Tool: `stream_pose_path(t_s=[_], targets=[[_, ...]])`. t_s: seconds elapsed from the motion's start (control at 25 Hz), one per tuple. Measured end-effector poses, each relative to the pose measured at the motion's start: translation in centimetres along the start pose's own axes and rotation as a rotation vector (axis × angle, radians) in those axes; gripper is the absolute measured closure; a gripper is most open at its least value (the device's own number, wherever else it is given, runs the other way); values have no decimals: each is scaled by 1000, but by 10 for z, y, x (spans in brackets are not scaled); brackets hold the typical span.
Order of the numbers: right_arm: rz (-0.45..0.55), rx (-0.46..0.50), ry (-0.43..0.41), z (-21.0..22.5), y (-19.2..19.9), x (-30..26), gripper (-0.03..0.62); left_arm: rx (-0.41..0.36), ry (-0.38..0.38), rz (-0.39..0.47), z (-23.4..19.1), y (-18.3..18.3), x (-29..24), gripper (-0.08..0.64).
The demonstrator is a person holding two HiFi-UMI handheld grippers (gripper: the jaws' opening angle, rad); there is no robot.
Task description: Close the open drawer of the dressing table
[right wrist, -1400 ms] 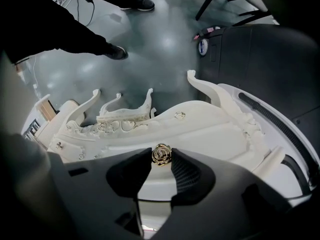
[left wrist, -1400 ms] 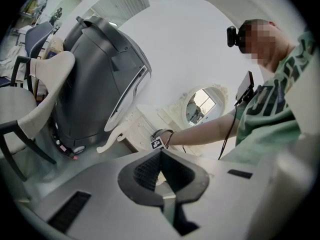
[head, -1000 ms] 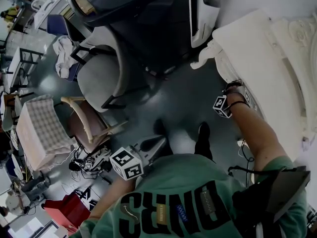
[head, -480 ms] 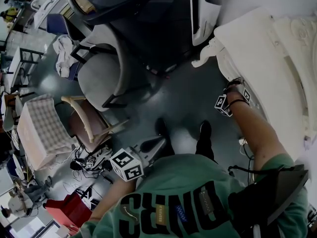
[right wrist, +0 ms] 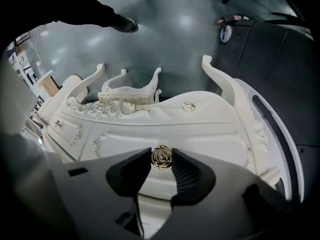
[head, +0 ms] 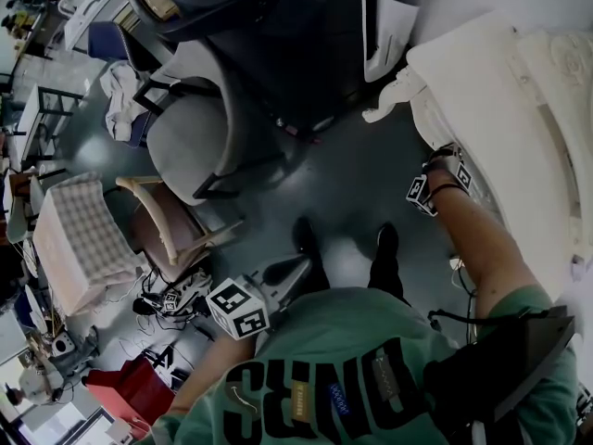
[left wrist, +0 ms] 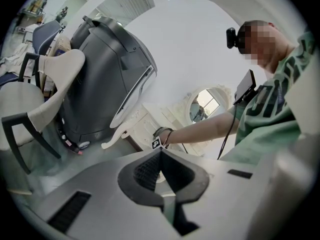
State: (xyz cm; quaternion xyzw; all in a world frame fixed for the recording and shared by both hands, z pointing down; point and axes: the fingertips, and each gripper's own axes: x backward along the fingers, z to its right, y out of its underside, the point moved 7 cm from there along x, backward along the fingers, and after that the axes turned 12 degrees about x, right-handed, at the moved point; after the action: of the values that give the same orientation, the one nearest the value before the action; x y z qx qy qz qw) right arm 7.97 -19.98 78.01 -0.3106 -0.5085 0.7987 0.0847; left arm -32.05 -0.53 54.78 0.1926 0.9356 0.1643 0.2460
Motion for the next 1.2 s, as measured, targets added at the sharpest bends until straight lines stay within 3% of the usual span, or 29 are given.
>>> stream_pose_path(t_s=[0.48,0.76,0.92,1.04,1.2], targets=[[40,-26,-46,3,6,-1,454,2,-5,10,-3,-1,4,552],[41,-36,-41,3,8,2,454,3,-13,18,-5,1,11,554],[92,-72,-6,5,9,6,453,-2,-7,15,-5,-1,12,553],[200,-193,35,4,11,16,454,-20,10,10,3,-5,5,552],[453,-454,54,-4,24,48,480,-52,33,-9,20,-15,-10,552]])
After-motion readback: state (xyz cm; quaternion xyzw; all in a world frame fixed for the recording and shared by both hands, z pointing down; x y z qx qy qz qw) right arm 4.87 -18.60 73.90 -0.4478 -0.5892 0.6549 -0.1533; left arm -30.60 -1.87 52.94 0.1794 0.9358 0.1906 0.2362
